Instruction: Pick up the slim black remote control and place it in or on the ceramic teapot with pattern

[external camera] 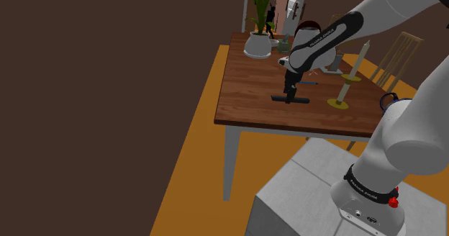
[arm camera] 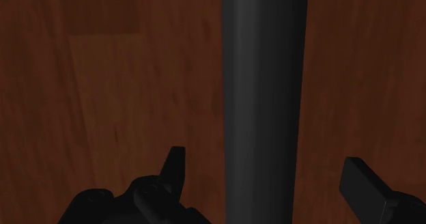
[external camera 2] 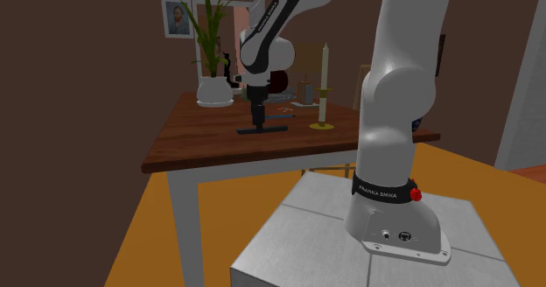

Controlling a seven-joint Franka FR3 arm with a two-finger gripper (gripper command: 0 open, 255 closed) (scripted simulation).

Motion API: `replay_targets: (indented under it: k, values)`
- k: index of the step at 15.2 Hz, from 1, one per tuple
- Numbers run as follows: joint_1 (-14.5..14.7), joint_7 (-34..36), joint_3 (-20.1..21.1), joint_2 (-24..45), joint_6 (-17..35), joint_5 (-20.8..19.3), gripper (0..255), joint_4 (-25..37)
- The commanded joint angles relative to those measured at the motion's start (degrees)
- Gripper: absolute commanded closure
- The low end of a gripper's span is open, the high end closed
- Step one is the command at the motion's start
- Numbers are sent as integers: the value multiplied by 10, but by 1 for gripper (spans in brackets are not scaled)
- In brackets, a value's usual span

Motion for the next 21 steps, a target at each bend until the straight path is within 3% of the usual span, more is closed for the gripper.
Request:
replay_targets:
  k: [1, 5, 6, 15, 21]
  values:
    - [0, -1, 0, 1, 1, 1, 0, 0]
    - [0, -1, 0, 1, 1, 1, 0, 0]
    - [0, -1, 0, 1, 1, 1, 255, 0]
    - [0, -1, 0, 1, 1, 1, 255, 0]
    - [-6, 17, 9, -41, -54, -23, 255, 16]
